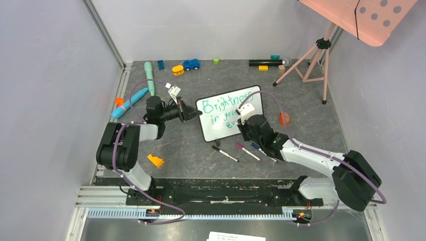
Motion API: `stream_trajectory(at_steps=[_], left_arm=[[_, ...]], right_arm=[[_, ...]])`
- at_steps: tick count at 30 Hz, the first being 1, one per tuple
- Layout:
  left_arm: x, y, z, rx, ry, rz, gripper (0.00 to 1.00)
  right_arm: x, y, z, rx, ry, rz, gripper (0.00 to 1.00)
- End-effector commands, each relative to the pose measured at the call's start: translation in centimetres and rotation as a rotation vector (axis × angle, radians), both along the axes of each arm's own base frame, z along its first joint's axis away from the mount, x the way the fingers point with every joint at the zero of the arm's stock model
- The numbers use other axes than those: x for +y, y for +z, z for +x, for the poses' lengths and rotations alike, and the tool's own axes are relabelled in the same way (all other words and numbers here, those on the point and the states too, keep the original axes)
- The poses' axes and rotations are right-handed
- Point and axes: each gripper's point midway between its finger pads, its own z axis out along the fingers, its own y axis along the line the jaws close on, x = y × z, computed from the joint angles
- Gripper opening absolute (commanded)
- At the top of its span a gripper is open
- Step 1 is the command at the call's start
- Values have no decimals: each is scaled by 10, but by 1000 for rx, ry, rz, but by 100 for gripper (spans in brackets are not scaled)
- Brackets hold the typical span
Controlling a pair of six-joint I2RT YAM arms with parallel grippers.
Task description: Write a sentence on the whiteboard
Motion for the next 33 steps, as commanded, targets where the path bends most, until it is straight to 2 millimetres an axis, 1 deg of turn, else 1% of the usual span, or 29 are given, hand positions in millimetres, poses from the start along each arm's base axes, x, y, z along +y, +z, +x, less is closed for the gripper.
stream_trajectory(at_steps=[1,12,17,21,27,33], left_arm=[[0,1,0,-136,-21,54,2],[0,1,-1,-135,-21,54,2],[0,2,-1,-138,-21,55,2],[0,2,-1,-137,-21,55,2],[0,1,0,-137,-20,56,2],[0,1,-1,-137,-20,57,2]], right_arm=[[-3,7,10,-26,-28,3,0],[-13,-23,-18,46,14,-4,0],[-10,-26,-22,55,33,18,0],[-2,-19,-18,45,46,44,0],[13,-1,-10,21,72,88,0],[19,16,-3,-5,78,107,0]])
